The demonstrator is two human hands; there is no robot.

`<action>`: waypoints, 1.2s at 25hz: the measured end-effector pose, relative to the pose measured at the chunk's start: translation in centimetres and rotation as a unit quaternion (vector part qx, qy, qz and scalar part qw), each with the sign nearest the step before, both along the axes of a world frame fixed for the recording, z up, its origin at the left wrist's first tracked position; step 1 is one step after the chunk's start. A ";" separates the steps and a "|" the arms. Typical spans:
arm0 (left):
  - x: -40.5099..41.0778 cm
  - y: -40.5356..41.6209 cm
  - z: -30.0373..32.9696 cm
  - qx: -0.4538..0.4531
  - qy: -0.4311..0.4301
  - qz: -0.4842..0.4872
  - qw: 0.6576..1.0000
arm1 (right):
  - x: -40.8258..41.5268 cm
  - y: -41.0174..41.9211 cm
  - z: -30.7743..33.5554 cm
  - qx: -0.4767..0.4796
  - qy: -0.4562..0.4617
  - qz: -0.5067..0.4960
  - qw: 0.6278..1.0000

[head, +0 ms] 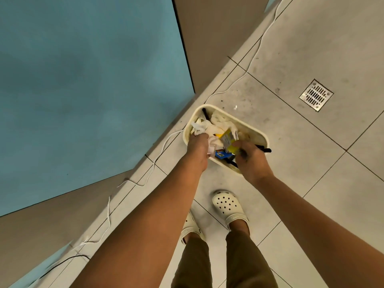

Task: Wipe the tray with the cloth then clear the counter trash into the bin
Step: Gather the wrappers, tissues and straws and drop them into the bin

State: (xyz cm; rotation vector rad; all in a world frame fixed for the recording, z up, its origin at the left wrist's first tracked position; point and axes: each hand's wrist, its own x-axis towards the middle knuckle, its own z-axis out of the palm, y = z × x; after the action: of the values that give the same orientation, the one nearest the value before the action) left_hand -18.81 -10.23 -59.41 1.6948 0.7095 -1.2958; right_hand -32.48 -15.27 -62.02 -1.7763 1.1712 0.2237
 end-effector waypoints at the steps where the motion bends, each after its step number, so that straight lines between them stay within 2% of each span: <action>1: 0.0 -0.2 0.1 -0.018 0.025 -0.008 0.999 | 0.2 -0.1 -0.4 0.018 0.022 0.033 0.999; 4: -0.2 0.1 0.2 -0.033 0.085 -0.050 0.995 | -0.2 0.0 -0.6 0.066 0.069 0.041 0.995; 9: -1.0 3.4 0.4 0.007 0.028 -0.145 0.989 | -2.3 0.9 0.4 0.068 0.084 -0.025 0.994; 16: -0.4 7.8 4.9 0.019 -0.034 -0.156 0.987 | -1.4 3.2 4.3 0.097 0.060 -0.031 0.993; 21: -0.2 10.1 13.4 0.017 -0.073 -0.135 0.988 | 0.4 4.3 12.6 0.078 0.008 0.023 0.997; 24: -0.3 10.4 21.2 -0.019 -0.111 -0.102 0.988 | 2.7 4.3 20.8 0.064 -0.086 0.068 0.992; 30: -1.1 11.6 38.0 -0.124 -0.201 -0.049 0.971 | 6.3 4.7 38.0 0.036 -0.209 0.155 0.965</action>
State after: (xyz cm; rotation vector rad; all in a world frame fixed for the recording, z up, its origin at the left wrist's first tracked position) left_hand -19.91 1.42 -21.38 1.7260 0.2189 -1.0101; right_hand -26.15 -10.60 -24.04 -1.8245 0.5787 0.0654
